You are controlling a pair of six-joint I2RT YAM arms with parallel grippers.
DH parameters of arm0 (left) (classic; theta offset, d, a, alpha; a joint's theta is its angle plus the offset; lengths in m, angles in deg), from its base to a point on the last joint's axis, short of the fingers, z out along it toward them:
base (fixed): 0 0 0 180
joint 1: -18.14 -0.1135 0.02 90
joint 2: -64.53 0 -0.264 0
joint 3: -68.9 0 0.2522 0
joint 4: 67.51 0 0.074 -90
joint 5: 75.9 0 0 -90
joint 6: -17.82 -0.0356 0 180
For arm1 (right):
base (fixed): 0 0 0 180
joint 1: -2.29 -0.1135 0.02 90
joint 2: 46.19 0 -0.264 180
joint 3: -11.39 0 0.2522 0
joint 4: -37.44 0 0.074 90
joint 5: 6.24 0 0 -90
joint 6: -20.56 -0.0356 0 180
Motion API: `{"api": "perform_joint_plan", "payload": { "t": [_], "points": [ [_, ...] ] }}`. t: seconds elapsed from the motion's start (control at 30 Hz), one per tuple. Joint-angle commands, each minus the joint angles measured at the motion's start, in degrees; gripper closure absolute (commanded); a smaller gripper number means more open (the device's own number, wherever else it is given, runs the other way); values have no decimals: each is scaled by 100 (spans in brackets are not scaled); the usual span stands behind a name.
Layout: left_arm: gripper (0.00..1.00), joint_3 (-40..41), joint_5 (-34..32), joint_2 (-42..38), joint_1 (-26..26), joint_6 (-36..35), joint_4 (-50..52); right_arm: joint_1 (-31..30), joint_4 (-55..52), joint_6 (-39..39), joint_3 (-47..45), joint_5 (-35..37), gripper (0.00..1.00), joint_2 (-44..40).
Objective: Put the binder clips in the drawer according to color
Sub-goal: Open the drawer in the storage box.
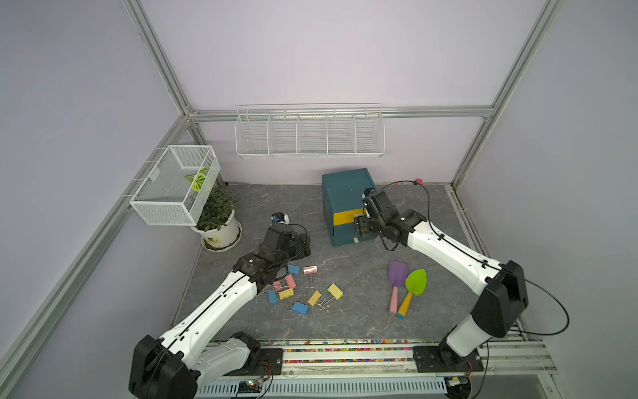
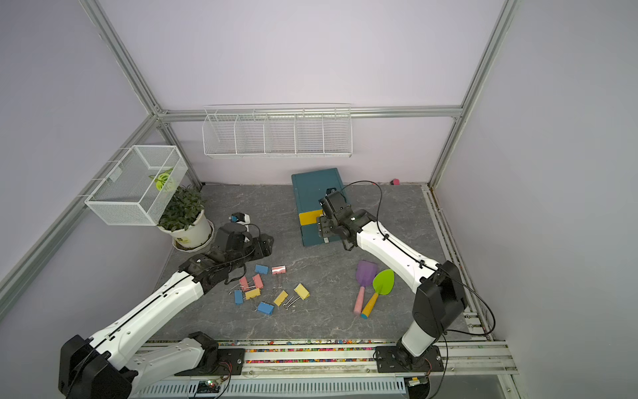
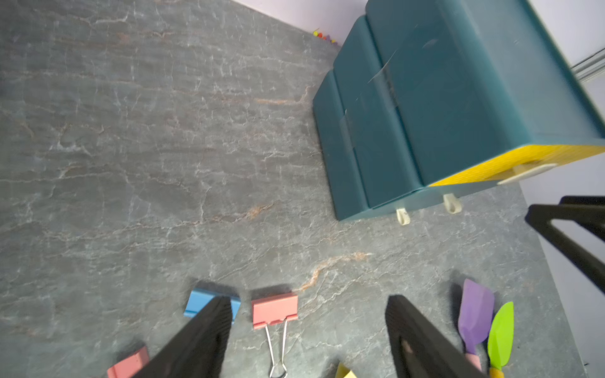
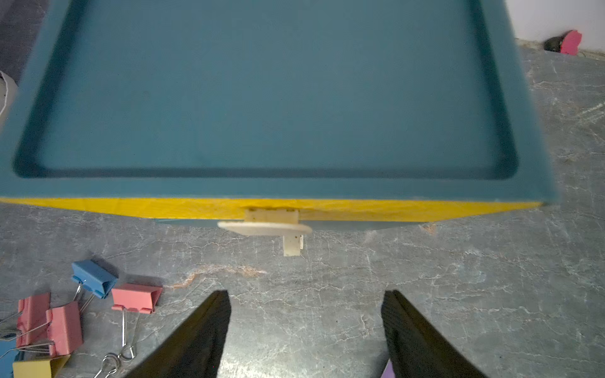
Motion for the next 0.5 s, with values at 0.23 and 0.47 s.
{"api": "perform_joint_plan", "payload": {
  "t": [0.23, 0.47],
  "points": [
    [20, 109, -30, -393, 53, 87, 124, -43, -88, 260, 540, 79, 22, 545],
    [20, 49, -14, -466, 53, 89, 190, -47, 177, 332, 553, 232, 26, 595]
  ]
}}
